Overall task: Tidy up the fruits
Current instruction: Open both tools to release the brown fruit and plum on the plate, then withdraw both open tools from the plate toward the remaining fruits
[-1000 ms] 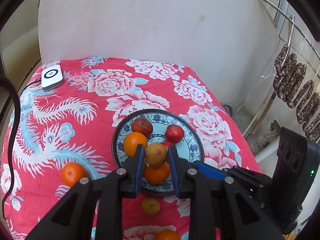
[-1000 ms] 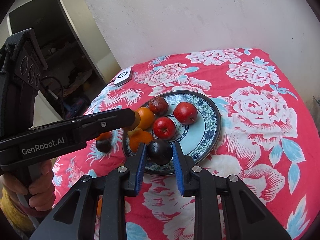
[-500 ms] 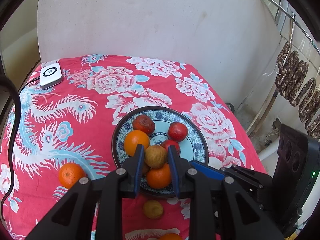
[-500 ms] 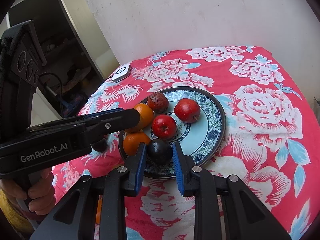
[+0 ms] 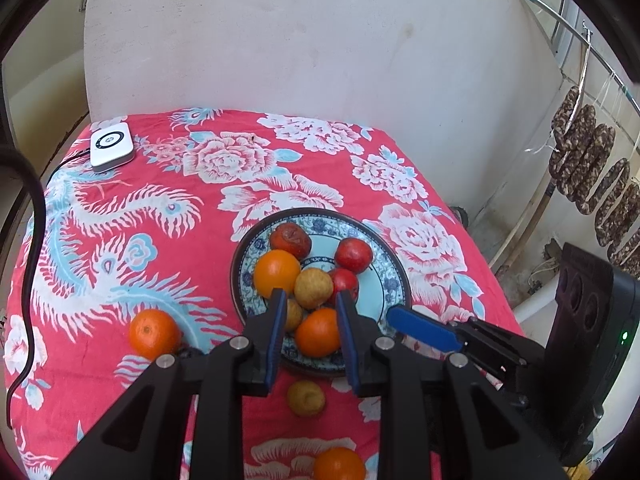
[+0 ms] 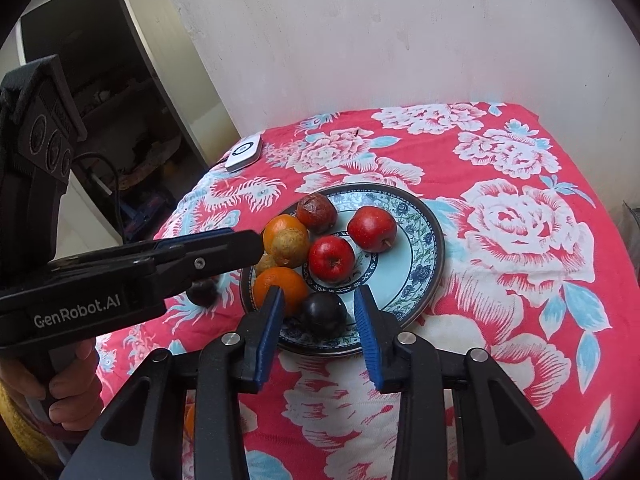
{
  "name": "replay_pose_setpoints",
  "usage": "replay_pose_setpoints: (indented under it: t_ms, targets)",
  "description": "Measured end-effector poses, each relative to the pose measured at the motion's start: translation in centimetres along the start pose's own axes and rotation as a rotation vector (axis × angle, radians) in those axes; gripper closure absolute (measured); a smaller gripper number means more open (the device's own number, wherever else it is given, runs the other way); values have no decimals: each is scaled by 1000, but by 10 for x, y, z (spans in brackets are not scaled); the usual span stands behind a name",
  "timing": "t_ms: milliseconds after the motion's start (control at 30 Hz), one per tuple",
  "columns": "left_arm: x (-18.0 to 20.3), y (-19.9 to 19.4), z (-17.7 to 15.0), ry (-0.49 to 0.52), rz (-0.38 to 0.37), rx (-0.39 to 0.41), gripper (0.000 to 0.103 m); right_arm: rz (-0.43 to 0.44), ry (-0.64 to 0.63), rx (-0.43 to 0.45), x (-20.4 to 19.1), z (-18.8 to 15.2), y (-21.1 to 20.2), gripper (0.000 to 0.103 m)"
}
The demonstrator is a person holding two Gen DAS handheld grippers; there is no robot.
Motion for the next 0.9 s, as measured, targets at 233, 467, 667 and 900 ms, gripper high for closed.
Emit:
replay_pose_setpoints:
  t_ms: [233, 467, 667, 900]
  targets:
    - [0, -10, -11, -18, 12, -16, 74, -2, 3, 16, -1, -4, -13, 66]
    - [1, -16, -22, -21, 26, -34, 73, -13, 17, 24, 1, -8, -23, 65]
    - [2, -15, -33, -29, 29, -64, 72, -13, 16, 31, 2, -14, -31, 65]
    - [4, -8, -46, -23, 48, -101, 72, -15, 24, 30, 5, -19, -34, 65]
Point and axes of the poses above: each gripper's, at about its wrist camera, not at the fingertips, and y roughly the way its jaws point, x to its right, z to its top, the point moved 6 cm from there along y, roughly the way its jaws point, and after that the axes turned 8 degrees about -z, right-handed, at the moved point
